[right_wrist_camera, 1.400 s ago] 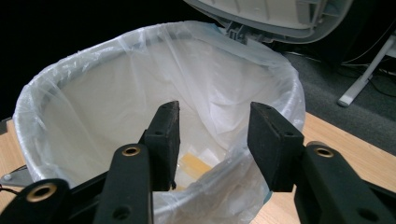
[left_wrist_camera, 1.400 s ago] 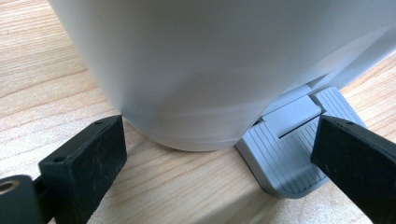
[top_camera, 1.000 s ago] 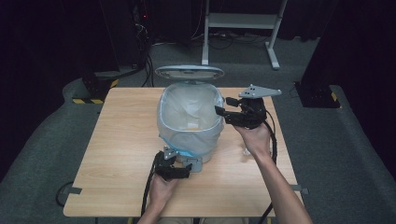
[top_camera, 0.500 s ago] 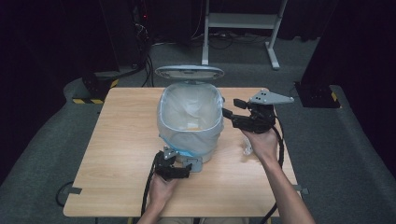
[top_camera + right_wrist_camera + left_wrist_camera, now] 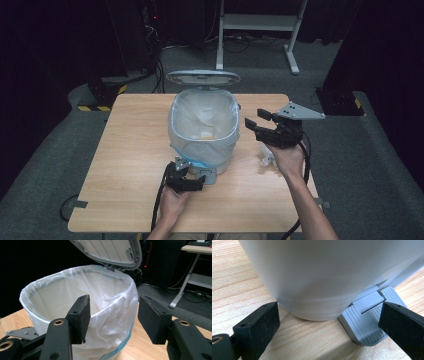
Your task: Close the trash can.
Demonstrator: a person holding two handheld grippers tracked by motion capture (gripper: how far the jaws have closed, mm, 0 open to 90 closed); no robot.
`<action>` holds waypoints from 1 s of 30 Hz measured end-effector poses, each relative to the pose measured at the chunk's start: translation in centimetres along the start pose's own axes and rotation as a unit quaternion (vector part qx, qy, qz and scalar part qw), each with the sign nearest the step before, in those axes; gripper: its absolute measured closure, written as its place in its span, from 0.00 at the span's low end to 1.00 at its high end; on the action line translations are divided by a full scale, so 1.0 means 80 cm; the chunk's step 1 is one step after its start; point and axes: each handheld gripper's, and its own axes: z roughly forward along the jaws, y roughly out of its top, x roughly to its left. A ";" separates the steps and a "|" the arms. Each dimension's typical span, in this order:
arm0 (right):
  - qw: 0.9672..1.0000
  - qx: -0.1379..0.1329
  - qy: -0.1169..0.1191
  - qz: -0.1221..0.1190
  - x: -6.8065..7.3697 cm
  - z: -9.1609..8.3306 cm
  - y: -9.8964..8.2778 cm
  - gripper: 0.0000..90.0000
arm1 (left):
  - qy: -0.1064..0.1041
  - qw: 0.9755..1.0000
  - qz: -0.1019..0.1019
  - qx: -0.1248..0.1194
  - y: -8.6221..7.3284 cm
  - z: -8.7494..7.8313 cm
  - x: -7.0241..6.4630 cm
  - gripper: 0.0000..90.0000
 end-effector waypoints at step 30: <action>0.997 0.042 -0.062 0.024 -0.021 -0.023 -0.065 0.37 | 0.002 1.000 -0.002 -0.001 -0.001 0.000 -0.001 0.05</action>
